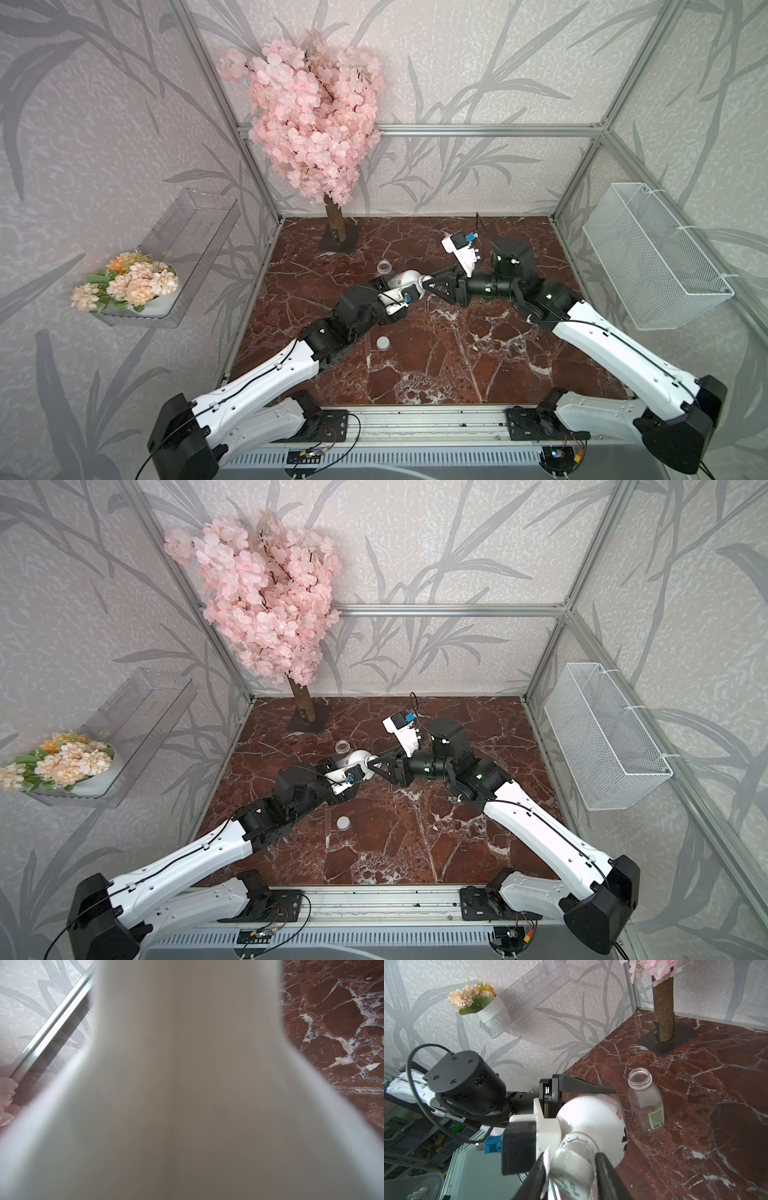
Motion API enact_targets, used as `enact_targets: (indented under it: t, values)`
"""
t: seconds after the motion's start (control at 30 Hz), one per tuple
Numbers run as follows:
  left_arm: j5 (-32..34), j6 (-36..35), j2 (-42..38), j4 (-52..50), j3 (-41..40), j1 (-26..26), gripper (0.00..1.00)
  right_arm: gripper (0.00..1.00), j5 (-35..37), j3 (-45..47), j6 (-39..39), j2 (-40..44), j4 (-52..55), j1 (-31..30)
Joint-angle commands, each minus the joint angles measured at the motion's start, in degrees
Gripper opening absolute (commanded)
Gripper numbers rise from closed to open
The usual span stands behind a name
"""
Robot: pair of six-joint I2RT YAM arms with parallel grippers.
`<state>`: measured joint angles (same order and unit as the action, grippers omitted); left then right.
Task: Screw on the bottle caps
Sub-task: Screw the bottle cap onto the plastic bottle.
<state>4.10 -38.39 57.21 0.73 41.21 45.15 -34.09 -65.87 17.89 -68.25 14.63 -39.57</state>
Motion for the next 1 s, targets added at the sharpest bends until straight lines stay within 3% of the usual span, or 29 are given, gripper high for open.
enact_targets:
  t: [0.0, 0.27, 0.5, 0.77, 0.97]
  values:
    - [-9.11, -1.16, -1.15, 11.68, 6.04, 2.43, 0.73, 0.37, -3.93, 0.31, -1.65, -3.36, 7.40, -1.47]
    - [-7.77, -3.13, -1.59, 11.37, 5.98, 2.40, 0.73, 0.33, -1.17, -3.68, -0.40, -5.69, 16.00, -0.77]
    - [-6.65, -7.02, -0.62, 10.23, 7.47, 2.40, 0.73, 0.30, 0.30, -4.94, 5.61, -7.89, 17.30, -0.73]
    - [-6.74, -9.42, 0.18, 11.34, 8.54, 2.52, 0.73, 0.29, -3.16, -2.31, 12.85, -8.30, 9.94, -0.52]
    - [-5.78, -11.27, 0.37, 16.13, 8.28, 2.85, 0.73, 0.27, -7.22, 5.25, 27.38, -8.16, -7.06, 0.71]
